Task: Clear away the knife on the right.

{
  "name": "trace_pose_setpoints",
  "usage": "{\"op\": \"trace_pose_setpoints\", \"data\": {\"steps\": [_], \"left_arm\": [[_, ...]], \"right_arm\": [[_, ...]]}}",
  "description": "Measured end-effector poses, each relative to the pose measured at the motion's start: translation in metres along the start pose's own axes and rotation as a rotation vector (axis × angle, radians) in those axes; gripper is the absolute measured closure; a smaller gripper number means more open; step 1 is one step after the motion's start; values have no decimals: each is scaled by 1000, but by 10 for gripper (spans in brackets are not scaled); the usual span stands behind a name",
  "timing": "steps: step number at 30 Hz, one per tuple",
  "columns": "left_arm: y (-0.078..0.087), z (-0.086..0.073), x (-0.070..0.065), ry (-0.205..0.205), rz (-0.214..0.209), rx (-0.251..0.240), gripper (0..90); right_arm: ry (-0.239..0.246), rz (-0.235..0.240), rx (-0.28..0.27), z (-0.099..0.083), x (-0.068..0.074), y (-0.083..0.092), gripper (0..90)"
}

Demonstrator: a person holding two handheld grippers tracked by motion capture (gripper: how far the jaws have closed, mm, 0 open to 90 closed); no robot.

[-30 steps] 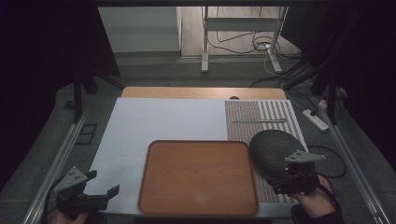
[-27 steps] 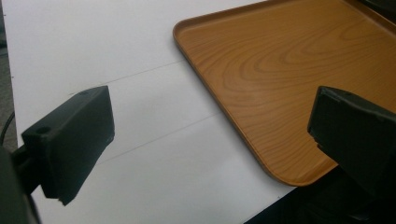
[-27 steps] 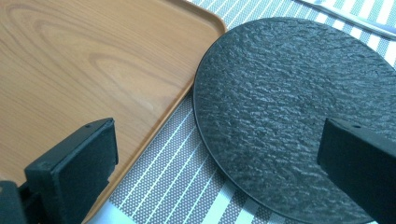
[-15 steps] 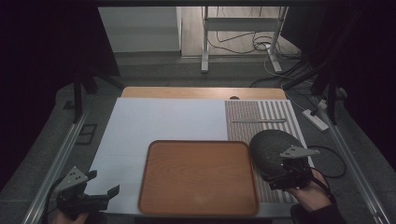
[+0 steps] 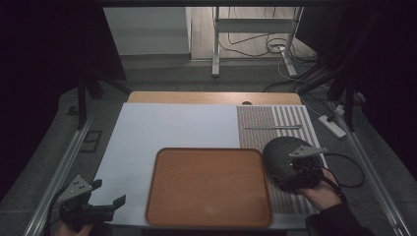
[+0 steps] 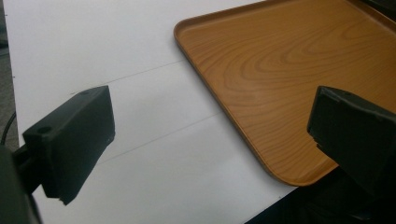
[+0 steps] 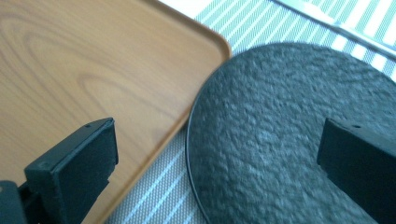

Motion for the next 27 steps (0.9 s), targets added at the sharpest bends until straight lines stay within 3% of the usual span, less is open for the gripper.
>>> {"op": "trace_pose_setpoints", "data": {"steps": [3,10,27], "left_arm": [[0,0,0,2,-1,-1,18],[0,0,0,3,-2,-1,18],[0,0,0,3,-2,-1,19]], "right_arm": [[-10,21,11,3,-3,-6,0],[-17,22,26,11,-10,-18,0],[-61,-54,78,33,-41,-50,0]]}}
Point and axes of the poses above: each handheld gripper's, and its own axes: y roughly backward along the jaws, z roughly out of its top, x roughly to its left, the point moved 4 cm from there along -y, roughly forward along the jaws, and after that the axes turned 3 degrees about x, right-handed, at the moved point
